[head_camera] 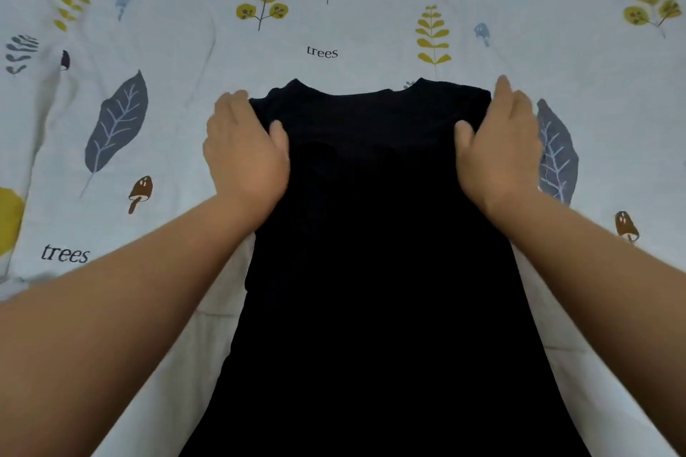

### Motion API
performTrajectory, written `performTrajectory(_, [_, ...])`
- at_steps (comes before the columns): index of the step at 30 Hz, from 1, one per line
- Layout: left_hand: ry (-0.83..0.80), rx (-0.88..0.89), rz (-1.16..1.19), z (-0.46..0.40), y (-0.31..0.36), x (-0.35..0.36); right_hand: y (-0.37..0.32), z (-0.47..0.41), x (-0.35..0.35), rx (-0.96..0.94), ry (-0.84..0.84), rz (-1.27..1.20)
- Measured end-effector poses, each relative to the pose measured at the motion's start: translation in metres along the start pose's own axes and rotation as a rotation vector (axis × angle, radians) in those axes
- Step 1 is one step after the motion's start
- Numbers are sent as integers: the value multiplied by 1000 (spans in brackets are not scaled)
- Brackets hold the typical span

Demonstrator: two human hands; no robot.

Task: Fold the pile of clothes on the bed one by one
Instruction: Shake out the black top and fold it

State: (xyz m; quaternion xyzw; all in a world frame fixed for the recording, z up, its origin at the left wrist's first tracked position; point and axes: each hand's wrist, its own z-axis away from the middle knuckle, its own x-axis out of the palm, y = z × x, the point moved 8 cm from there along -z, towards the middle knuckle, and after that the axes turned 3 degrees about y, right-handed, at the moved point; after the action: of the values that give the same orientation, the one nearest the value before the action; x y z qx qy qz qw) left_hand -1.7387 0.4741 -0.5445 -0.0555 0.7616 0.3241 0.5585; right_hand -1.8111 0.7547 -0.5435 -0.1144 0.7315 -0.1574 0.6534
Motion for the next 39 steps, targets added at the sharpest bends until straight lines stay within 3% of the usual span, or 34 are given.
performTrajectory(3, [-161, 217, -154, 43, 14, 25, -12, 44, 28, -213, -112, 168])
performTrajectory(7, [-432, 296, -381, 74, 12, 63, 2, 69, 71, -295, -387, 369])
performTrajectory(13, [-530, 569, -191, 95, 43, 45, 0, 79, 31, -273, -348, 158])
performTrajectory(17, [-635, 609, -135, 124, 39, 27, 25, 125, -5, -199, -362, 101])
performTrajectory(19, [-622, 570, -19, 133, 41, 11, 40, 149, -22, -150, -373, 65])
performTrajectory(24, [-380, 277, 138, 163, 9, -55, 89, 214, -67, 149, -400, -51])
performTrajectory(28, [-478, -89, -33, 218, -61, -77, 120, 270, -73, 352, -627, 24])
performTrajectory(31, [-576, -269, -1, 252, -95, -89, 129, 292, -78, 401, -764, 61])
performTrajectory(35, [-693, -318, -72, 276, -116, -107, 133, 308, -83, 374, -904, 82])
performTrajectory(39, [-671, -228, -232, 279, -117, -133, 122, 311, -103, 275, -795, 254])
